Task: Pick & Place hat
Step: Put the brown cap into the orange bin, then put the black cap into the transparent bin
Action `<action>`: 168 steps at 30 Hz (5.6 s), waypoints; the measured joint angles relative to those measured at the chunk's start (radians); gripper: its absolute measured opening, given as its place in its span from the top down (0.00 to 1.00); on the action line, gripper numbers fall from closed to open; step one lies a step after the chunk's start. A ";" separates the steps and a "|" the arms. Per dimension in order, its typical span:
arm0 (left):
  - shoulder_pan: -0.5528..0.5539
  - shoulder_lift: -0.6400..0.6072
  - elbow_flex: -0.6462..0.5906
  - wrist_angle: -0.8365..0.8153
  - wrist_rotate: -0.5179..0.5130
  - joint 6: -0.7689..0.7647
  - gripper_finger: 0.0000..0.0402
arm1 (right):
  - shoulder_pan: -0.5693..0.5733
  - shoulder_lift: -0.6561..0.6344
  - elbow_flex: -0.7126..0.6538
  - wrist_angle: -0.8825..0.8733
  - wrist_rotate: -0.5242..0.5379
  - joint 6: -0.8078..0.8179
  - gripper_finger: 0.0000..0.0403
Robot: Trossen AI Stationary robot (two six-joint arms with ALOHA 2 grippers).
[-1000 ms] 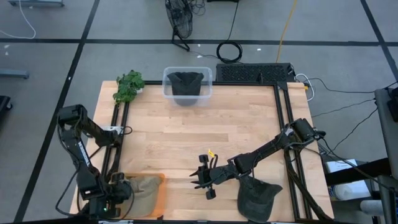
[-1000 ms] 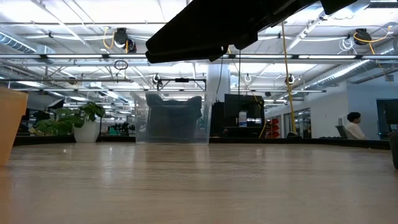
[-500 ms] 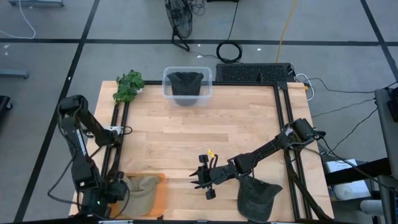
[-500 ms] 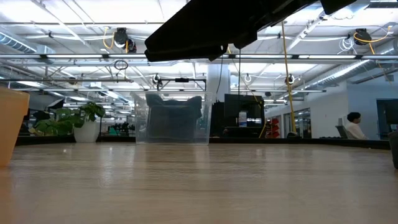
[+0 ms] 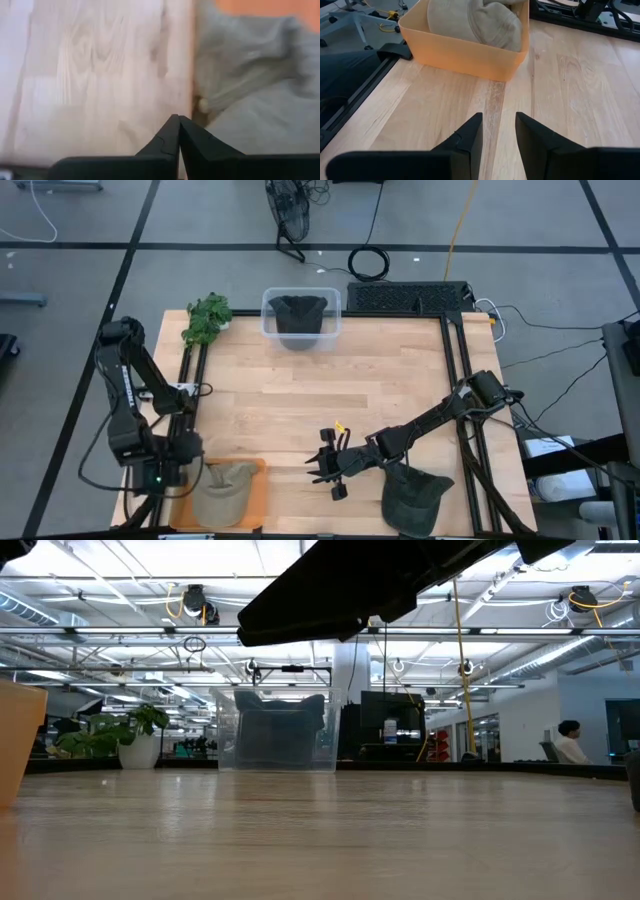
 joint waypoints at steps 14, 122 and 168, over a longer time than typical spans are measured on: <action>-0.001 -0.001 -0.163 0.262 0.173 -0.020 0.96 | 0.000 0.000 0.000 -0.004 0.000 0.005 0.77; 0.859 0.149 0.044 1.165 -0.145 1.068 0.96 | 0.112 -0.253 -0.062 -0.263 0.224 0.056 0.77; 0.958 0.167 0.044 1.238 -0.101 1.149 0.88 | 0.475 -0.524 -0.256 -0.862 -0.212 1.289 0.55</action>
